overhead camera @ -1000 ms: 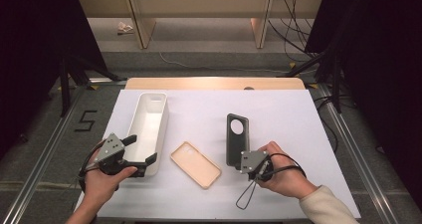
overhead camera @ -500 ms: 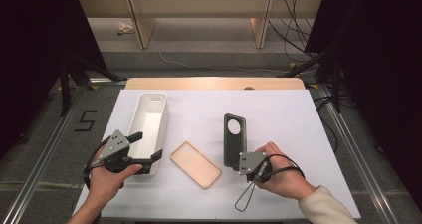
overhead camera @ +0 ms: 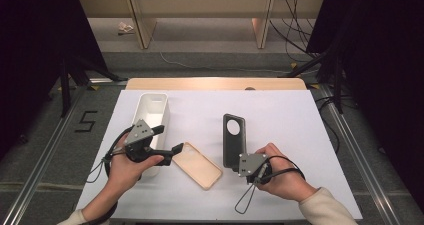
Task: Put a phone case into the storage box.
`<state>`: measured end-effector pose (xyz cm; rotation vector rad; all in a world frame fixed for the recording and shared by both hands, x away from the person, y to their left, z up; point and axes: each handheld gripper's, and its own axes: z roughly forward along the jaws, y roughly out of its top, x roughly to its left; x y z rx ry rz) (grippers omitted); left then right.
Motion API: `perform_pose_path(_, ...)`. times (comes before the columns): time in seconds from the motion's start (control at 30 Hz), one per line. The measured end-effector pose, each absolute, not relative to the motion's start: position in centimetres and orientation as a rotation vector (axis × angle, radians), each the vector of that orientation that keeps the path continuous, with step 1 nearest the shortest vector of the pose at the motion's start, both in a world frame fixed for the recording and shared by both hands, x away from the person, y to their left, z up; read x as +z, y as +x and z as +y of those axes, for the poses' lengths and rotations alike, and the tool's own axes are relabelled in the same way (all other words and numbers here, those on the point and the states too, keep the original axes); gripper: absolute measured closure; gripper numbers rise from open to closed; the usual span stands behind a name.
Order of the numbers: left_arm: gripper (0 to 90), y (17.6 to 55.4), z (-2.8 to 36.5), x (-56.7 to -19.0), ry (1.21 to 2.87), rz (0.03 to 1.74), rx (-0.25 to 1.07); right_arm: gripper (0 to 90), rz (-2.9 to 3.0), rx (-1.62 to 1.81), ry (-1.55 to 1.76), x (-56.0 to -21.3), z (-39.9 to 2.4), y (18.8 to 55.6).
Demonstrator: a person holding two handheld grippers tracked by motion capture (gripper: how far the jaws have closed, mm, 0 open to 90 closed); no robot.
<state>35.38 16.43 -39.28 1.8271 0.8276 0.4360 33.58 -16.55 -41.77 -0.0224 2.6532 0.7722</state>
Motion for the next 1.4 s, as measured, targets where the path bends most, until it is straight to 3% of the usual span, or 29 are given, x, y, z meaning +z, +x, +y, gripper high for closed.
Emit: perform_pose_path(1.4,16.9,40.9,8.6,-38.4,1.918,0.849,0.268,89.7,2.652,0.778,-0.04,-42.1,-15.8,33.3)
